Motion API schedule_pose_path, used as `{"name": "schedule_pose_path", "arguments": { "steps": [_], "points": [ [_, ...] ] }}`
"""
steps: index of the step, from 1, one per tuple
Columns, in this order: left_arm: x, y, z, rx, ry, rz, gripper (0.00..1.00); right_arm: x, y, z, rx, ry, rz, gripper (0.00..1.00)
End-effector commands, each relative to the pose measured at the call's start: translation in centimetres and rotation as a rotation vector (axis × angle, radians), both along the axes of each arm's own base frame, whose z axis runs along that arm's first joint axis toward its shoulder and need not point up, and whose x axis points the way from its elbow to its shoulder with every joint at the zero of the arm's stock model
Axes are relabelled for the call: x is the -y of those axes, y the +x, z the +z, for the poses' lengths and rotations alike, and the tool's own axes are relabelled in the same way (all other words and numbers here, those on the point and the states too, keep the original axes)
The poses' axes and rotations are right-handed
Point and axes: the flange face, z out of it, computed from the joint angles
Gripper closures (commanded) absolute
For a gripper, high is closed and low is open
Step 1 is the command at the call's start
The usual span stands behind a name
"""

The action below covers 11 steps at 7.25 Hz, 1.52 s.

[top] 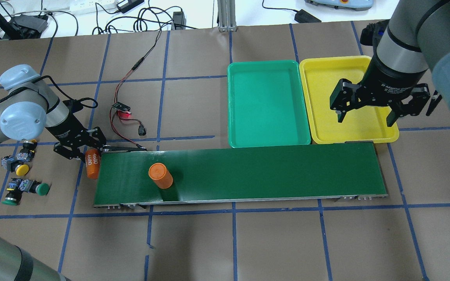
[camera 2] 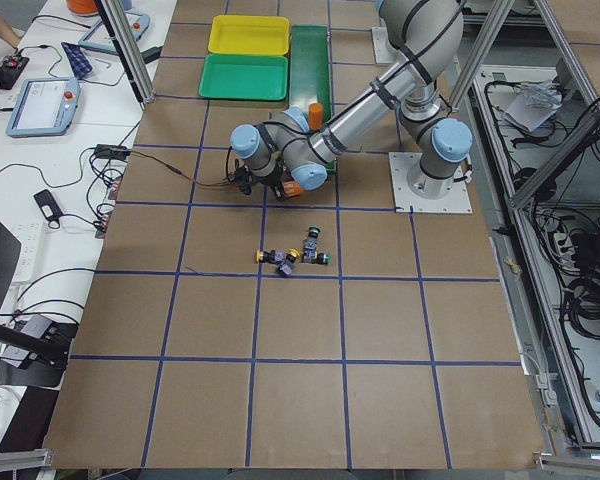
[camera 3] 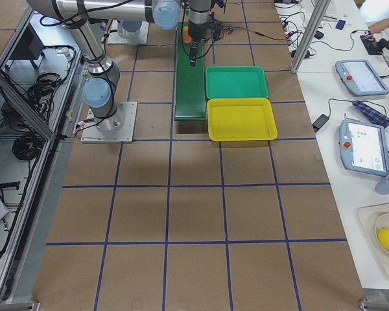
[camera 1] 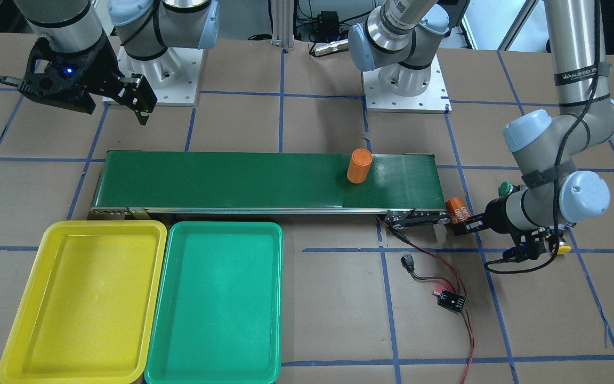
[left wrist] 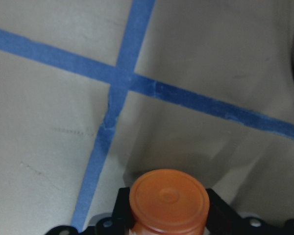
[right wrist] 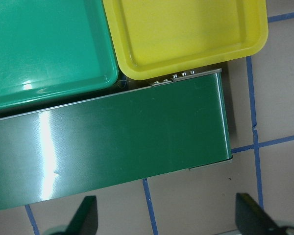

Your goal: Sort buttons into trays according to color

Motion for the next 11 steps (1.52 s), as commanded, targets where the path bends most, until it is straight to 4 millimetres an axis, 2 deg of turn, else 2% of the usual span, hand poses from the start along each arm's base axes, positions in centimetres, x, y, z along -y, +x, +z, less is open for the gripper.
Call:
{"name": "schedule_pose_path", "arguments": {
  "steps": [1,3,4,5,7,8,9,10,11],
  "points": [
    [2.0,1.1,3.4,0.022,-0.014,-0.067,0.62,0.0,0.0,-0.1,0.0,0.003,0.0,0.0],
    [0.7,0.0,7.2,-0.046,-0.008,-0.276,0.66,0.0,0.0,-0.1,0.002,0.001,-0.001,0.0],
    [-0.8,-2.2,8.8,-0.089,0.016,-0.395,0.71,0.0,0.0,-0.1,0.002,0.001,-0.001,0.0],
    [-2.0,-3.9,10.4,-0.168,-0.003,-0.637,0.71,0.0,0.0,-0.1,0.002,0.003,0.0,0.0],
    [-5.3,-6.3,10.4,-0.331,-0.054,-1.095,0.66,0.0,0.0,0.0,0.001,0.0,-0.003,0.0],
    [-6.3,-7.5,10.8,-0.36,-0.075,-1.223,0.66,0.0,0.0,0.0,0.001,0.0,-0.003,0.0],
    [-7.2,-10.5,11.2,-0.383,-0.111,-1.442,0.66,-0.1,0.0,-0.1,0.002,0.004,-0.001,0.0],
    [-7.9,-14.2,10.6,-0.334,-0.155,-1.586,0.66,-0.1,0.0,-0.2,0.002,0.004,-0.001,0.0],
    [-8.6,-17.4,9.0,-0.26,-0.196,-1.681,0.66,-0.1,0.0,-0.2,0.002,0.004,-0.001,0.0]
  ]
}}
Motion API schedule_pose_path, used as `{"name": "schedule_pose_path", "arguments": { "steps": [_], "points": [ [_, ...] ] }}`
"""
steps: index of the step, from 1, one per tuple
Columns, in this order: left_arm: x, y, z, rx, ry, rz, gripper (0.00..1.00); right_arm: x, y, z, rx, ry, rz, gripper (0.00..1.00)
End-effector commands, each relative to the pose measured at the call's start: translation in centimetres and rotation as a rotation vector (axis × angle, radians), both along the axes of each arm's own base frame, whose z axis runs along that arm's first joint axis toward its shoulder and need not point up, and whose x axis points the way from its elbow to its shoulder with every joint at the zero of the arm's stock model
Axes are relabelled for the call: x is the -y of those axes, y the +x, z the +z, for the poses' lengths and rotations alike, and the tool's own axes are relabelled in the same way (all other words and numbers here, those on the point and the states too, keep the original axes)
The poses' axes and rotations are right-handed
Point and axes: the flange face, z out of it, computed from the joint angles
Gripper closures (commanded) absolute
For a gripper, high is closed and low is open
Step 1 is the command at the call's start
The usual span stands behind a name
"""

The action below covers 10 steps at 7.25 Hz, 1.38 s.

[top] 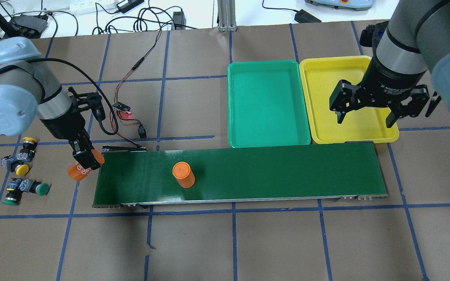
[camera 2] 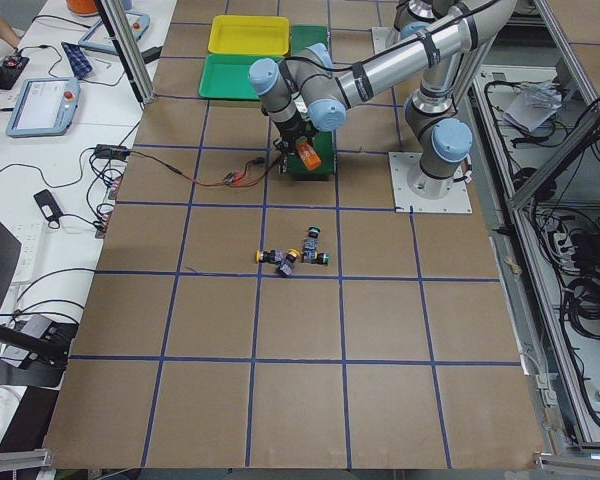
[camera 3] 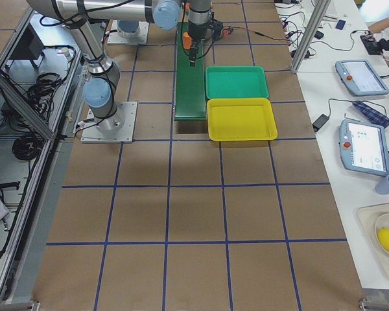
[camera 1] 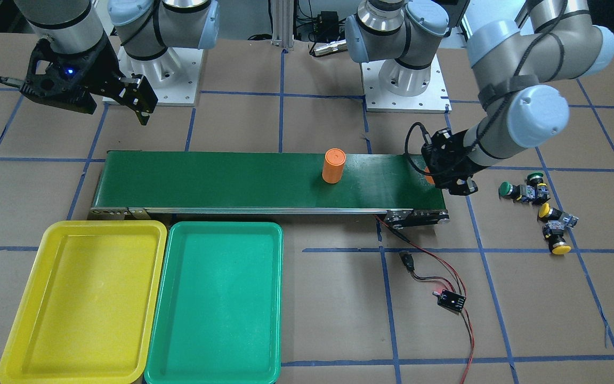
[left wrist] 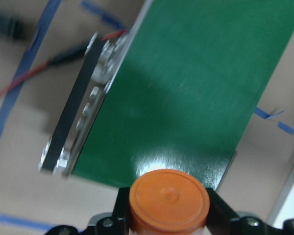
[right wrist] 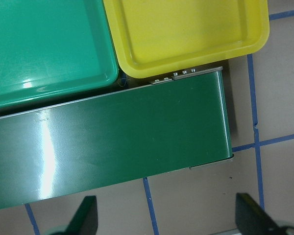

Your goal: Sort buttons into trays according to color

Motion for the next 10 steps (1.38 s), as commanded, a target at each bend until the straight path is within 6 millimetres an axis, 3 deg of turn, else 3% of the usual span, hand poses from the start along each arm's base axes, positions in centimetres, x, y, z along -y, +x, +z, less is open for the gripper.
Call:
{"name": "schedule_pose_path", "arguments": {
  "steps": [1,3,4,5,6,8,9,10],
  "points": [
    [-2.6,-5.5,-2.5,0.062,-0.129,-0.185,0.67,0.0,0.0,0.0,-0.001,0.001,0.002,0.0],
    [-4.0,-5.8,-2.1,0.083,-0.13,-0.194,0.65,0.0,0.0,-0.1,-0.001,0.002,0.002,0.0],
    [-4.0,-5.9,-2.8,0.076,-0.116,-0.181,0.22,0.0,0.0,0.0,0.0,-0.001,0.002,0.0],
    [-4.6,-5.9,-3.3,0.086,-0.109,-0.139,0.0,-0.1,0.0,0.1,0.0,-0.004,0.002,0.0],
    [-5.4,-5.9,-4.1,0.095,-0.098,-0.093,0.0,-0.1,0.0,0.1,-0.001,-0.004,0.003,0.0],
    [-4.0,-4.4,-3.2,0.098,-0.155,-0.043,0.0,-0.1,0.0,0.0,0.0,0.001,0.003,0.0],
    [-3.5,-2.5,-2.9,0.104,-0.171,0.005,0.0,-0.2,0.0,0.1,-0.001,-0.002,0.003,0.0],
    [-3.0,1.5,-2.7,0.103,-0.175,0.085,0.0,-0.2,0.0,0.1,-0.001,-0.001,0.003,0.0]
  ]
}}
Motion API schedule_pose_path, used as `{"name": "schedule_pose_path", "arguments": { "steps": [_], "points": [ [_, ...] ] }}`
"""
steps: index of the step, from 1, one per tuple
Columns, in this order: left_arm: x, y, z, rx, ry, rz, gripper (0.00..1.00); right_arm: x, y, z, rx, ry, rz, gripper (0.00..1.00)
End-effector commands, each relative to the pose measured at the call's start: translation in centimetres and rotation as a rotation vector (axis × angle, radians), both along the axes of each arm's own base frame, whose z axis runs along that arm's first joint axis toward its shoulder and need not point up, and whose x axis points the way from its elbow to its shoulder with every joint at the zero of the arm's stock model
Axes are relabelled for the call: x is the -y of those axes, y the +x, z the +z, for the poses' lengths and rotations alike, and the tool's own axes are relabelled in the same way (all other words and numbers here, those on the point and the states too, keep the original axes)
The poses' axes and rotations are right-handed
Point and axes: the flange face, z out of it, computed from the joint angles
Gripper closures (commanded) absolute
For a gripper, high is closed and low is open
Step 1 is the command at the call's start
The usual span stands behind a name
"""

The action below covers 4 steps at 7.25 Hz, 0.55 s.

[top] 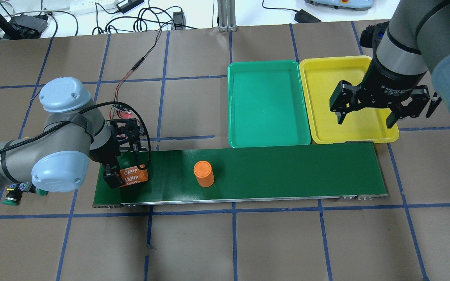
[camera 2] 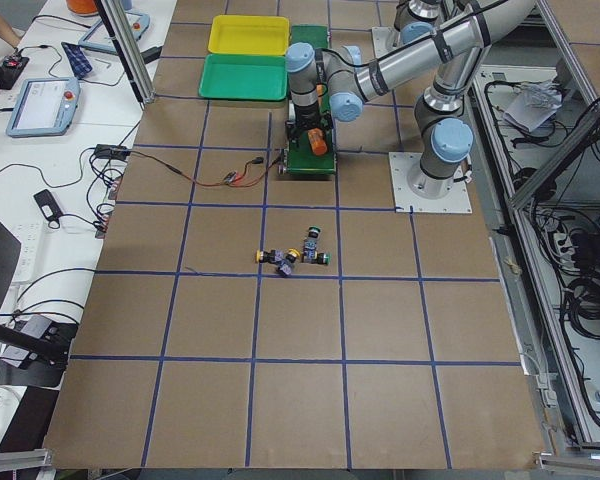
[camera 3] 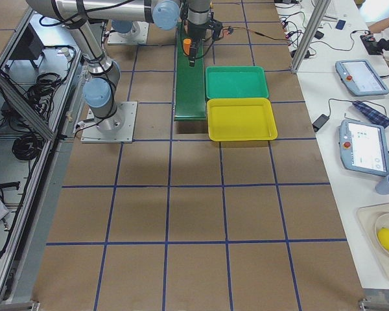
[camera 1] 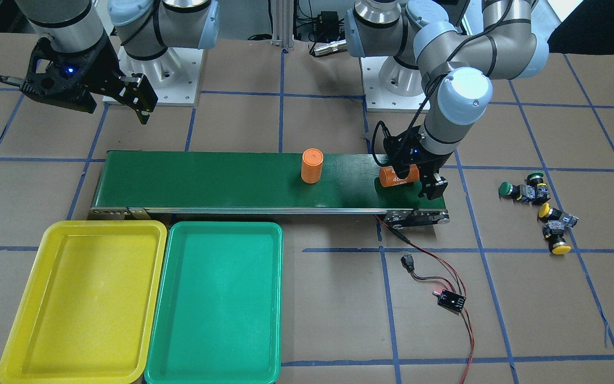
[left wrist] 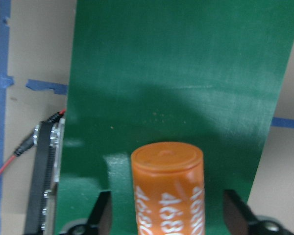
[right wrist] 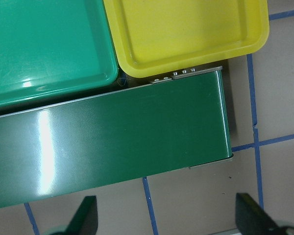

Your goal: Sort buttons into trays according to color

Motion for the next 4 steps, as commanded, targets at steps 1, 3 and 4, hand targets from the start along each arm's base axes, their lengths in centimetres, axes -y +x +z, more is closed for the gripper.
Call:
{"name": "schedule_pose_path", "arguments": {
  "steps": [1,3,4],
  "points": [
    [0.8,8.1,0.0,-0.012,-0.011,0.11,0.0,0.0,0.0,0.0,0.0,0.001,0.0,0.0],
    [0.1,14.7,-0.9,-0.044,0.018,0.018,0.0,-0.2,0.0,-1.0,0.003,0.016,0.0,0.0],
    [-0.5,17.7,-1.4,-0.055,0.014,-0.032,0.0,-0.2,0.0,-1.4,0.0,0.013,0.002,0.0]
  ]
}}
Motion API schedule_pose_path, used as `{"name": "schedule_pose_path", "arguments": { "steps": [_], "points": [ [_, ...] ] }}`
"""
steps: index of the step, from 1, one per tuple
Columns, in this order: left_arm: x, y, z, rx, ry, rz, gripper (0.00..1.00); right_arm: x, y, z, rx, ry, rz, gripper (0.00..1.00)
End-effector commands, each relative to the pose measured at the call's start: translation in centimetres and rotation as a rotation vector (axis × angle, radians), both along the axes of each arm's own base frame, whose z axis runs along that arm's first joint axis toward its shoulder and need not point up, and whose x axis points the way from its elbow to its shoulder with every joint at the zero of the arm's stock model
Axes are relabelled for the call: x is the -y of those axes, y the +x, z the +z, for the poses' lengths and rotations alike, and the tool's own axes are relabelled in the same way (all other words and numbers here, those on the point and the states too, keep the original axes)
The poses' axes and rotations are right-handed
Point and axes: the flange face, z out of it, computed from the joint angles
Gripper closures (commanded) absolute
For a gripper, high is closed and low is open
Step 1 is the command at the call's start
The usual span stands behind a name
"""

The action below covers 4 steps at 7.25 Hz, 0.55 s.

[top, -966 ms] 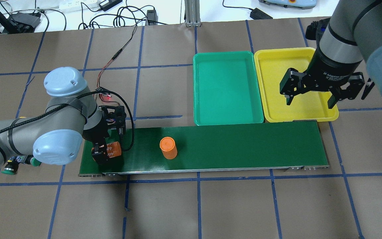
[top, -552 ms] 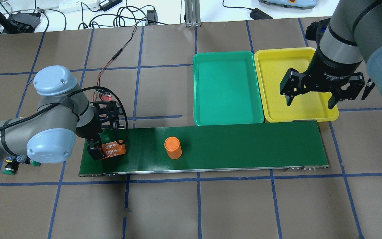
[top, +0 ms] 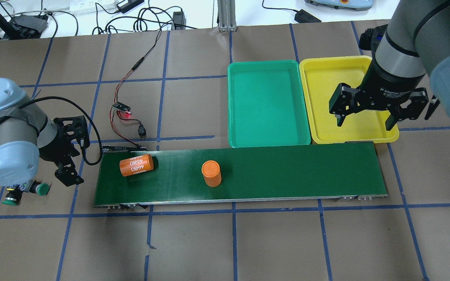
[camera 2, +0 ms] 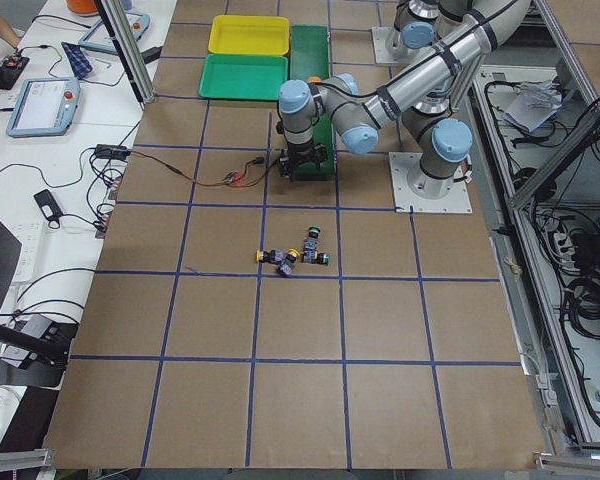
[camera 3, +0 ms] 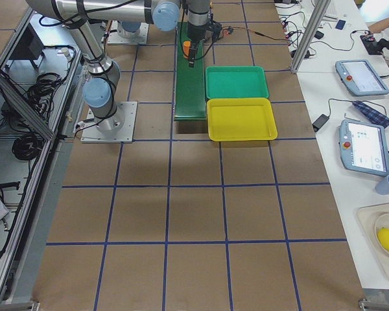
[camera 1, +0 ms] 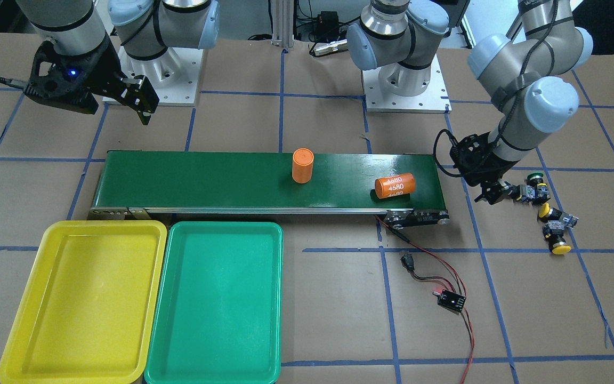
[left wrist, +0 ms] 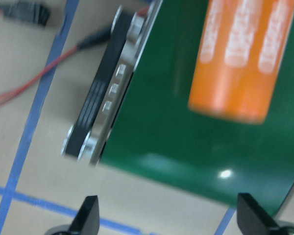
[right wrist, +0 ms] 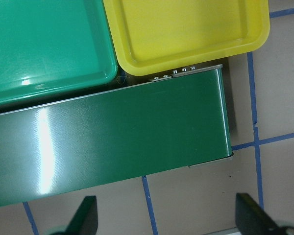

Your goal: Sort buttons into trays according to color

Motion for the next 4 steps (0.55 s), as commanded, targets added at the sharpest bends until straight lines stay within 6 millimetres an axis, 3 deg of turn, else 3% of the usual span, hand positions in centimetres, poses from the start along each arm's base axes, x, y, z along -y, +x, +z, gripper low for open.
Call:
{"name": "schedule_pose_path", "arguments": {
  "steps": [1,4],
  "points": [
    [-1.5,6.7,-1.1,-0.032,0.012,-0.116,0.0,-0.3,0.1,-2.0,0.012,0.017,-0.002,0.0],
    [-2.7,12.4,-3.5,-0.079,0.003,-0.325,0.0,-1.6,0.3,-6.4,0.019,0.047,-0.004,0.0]
  ]
}}
